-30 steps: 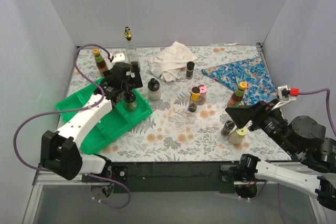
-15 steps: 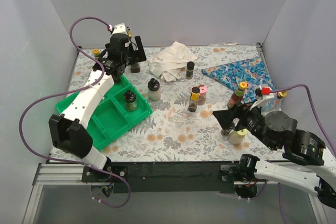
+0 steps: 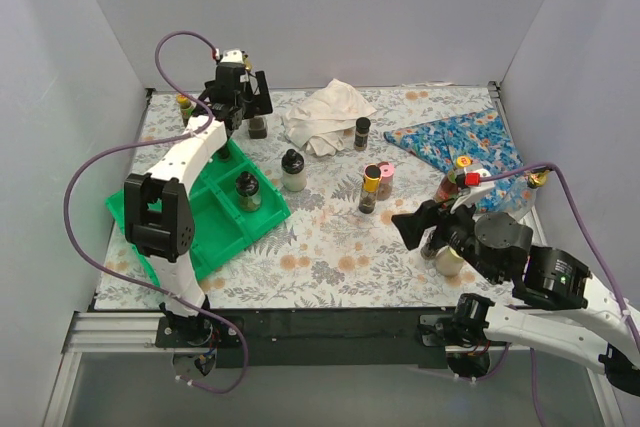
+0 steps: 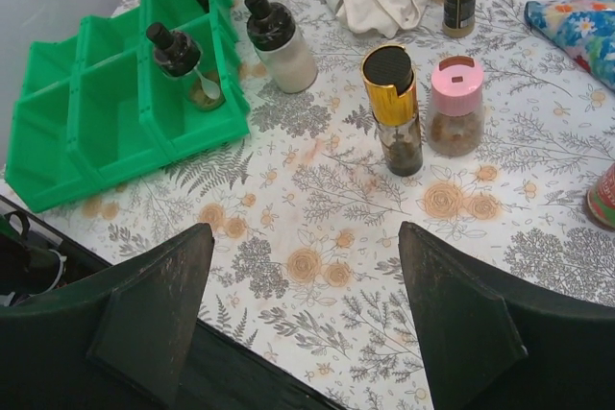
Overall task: Organize the condiment bottles
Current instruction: Pick up the bottle from the corner of the board.
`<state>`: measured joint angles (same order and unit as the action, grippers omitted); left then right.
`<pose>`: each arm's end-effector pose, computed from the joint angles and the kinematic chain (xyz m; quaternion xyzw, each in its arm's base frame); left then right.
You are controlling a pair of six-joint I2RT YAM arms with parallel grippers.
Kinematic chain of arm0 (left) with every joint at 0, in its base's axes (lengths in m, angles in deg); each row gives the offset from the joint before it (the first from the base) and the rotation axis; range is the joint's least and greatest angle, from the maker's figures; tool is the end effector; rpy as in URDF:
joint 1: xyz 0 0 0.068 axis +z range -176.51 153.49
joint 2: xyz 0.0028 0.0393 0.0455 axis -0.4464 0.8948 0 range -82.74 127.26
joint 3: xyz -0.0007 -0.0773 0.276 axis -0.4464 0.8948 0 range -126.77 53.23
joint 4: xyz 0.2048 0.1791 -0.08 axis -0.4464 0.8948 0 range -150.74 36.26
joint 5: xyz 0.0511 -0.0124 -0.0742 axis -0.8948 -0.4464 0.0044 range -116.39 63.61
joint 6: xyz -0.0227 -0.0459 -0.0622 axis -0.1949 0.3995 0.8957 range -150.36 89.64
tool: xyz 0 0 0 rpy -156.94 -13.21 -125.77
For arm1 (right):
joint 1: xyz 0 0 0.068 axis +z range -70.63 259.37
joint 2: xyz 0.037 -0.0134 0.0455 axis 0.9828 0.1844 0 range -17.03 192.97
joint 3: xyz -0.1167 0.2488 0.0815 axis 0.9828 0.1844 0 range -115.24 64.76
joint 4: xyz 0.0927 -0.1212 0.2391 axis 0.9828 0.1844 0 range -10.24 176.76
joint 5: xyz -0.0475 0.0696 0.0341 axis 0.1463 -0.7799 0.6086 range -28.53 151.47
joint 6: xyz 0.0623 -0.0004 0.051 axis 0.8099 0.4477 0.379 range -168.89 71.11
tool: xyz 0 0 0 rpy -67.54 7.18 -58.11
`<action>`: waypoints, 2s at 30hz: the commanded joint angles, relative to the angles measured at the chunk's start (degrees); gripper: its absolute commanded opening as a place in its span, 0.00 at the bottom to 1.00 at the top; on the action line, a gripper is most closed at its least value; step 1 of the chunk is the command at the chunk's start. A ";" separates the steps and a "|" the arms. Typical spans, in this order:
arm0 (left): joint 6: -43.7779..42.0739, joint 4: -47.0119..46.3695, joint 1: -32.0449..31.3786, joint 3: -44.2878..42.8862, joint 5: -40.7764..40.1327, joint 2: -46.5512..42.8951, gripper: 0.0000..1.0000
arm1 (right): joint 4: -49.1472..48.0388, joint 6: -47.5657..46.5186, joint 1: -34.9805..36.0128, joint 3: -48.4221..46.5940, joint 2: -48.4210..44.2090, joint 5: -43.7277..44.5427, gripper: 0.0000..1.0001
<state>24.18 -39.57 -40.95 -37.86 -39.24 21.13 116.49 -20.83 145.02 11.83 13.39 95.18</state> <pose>0.4683 -0.1046 0.3035 -0.3502 0.8060 -0.1830 0.4407 0.0901 0.1053 0.3803 -0.0748 0.7724 0.2723 0.5689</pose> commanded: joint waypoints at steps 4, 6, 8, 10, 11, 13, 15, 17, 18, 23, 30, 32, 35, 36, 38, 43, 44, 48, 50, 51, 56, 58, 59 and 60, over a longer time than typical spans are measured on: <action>-8.04 -9.99 0.20 -2.42 -0.25 2.64 0.95 | -6.84 -2.65 0.18 1.51 1.58 -1.19 0.87; -9.28 -10.36 0.20 -5.13 -0.96 5.01 0.95 | -7.02 -2.48 0.18 1.69 2.02 -1.28 0.87; -9.89 -9.48 0.20 -7.34 -0.96 7.47 0.94 | -7.46 -2.65 0.18 1.86 2.11 -1.20 0.87; -9.98 -8.87 0.29 -9.27 -1.75 8.88 0.93 | -7.46 -2.57 0.27 1.78 2.19 -1.11 0.87; -9.81 -8.78 0.29 -9.72 -2.01 9.32 0.93 | -7.46 -2.57 0.18 1.77 2.11 -1.02 0.87; -9.81 -9.21 0.37 -10.07 -1.66 10.20 0.93 | -7.46 -2.57 0.18 1.95 1.67 -0.67 0.87; -10.24 -9.39 0.37 -10.34 -1.57 11.25 0.93 | -7.46 -2.57 0.18 2.30 0.97 -0.06 0.87; -10.60 -9.83 0.46 -10.51 -1.75 11.79 0.92 | -7.46 -2.57 0.18 2.56 0.61 0.56 0.87; -11.03 -10.35 0.55 -10.60 -1.75 12.22 0.91 | -7.46 -2.65 0.18 2.57 0.26 0.82 0.87; -12.18 -11.41 0.81 -12.09 -1.49 13.46 0.83 | -7.55 -3.00 0.27 2.83 0.17 1.35 0.87; -13.85 -12.03 0.90 -14.81 -2.27 15.39 0.75 | -7.46 -2.48 0.18 3.44 0.61 1.09 0.87; -14.55 -12.03 0.99 -15.78 -2.10 16.27 0.70 | -7.55 -2.30 0.18 3.71 0.61 0.91 0.87; -14.73 -12.03 0.99 -16.40 -1.75 16.45 0.47 | -7.55 -1.95 0.18 3.80 0.44 1.18 0.87; -14.56 -11.85 0.99 -16.31 -1.31 16.10 0.42 | -7.46 -1.86 0.18 3.80 0.44 1.35 0.87; -13.85 -11.76 0.90 -15.00 -0.78 15.05 0.27 | -7.46 -1.77 0.18 3.62 0.52 1.44 0.87; -11.48 -11.59 0.90 -11.92 1.41 9.34 0.08 | -7.46 -1.51 0.18 2.92 0.70 1.27 0.87; -11.30 -11.41 0.90 -11.92 1.68 8.63 0.03 | -7.46 -1.51 0.18 2.83 0.87 1.18 0.87; -10.07 -10.01 0.81 -12.71 0.36 5.11 0.00 | -7.38 -1.51 0.18 2.39 0.88 0.39 0.87; -8.85 -8.34 0.90 -14.72 -1.92 3.62 0.00 | -7.20 -1.42 0.18 2.04 0.61 0.13 0.87; -8.49 -6.77 0.90 -15.08 -2.88 3.09 0.00 | -7.03 -1.25 0.18 1.69 0.52 0.12 0.87; -5.94 -1.67 0.81 -15.61 -10.77 -3.92 0.00 | -5.01 -0.55 0.18 -0.16 0.35 -0.23 0.87; -6.03 -0.87 0.81 -13.60 -15.17 -6.39 0.00 | -4.04 0.33 0.18 -1.38 0.26 -0.58 0.87; -5.85 -0.60 0.81 -12.46 -17.72 -8.06 0.00 | -3.17 0.77 0.18 -1.74 0.17 -1.28 0.87; -6.29 -0.86 0.90 -9.92 -22.44 -11.03 0.00 | -2.98 1.21 0.18 -2.00 -0.09 -1.54 0.87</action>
<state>17.30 -38.44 -40.23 -49.46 -47.21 23.73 113.19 -21.62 145.02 13.58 14.09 94.51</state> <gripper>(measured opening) 0.569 0.873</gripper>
